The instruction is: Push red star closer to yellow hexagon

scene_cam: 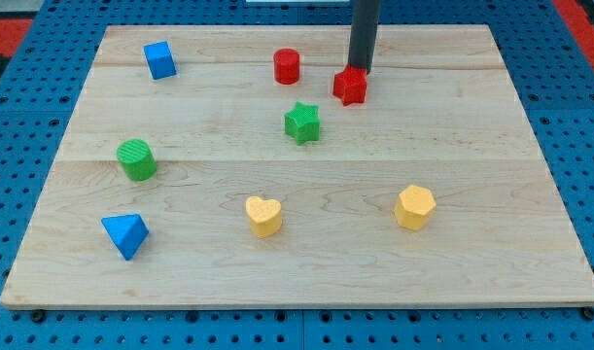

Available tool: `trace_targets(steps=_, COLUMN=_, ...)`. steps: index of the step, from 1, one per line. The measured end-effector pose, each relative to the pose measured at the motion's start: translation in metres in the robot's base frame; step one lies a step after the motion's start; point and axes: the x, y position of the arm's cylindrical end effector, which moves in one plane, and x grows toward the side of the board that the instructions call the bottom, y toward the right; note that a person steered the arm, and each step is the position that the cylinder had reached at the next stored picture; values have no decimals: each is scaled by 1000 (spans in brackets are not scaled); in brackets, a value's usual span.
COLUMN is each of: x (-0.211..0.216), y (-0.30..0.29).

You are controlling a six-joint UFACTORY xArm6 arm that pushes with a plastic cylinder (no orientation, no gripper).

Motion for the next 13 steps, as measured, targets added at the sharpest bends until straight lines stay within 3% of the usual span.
trace_targets(steps=2, x=11, y=-59)
trace_targets(steps=3, x=58, y=-53)
trace_targets(steps=4, x=73, y=-17)
trace_targets(steps=6, x=28, y=-59)
trace_targets(steps=9, x=17, y=38)
trace_targets(steps=13, x=22, y=54)
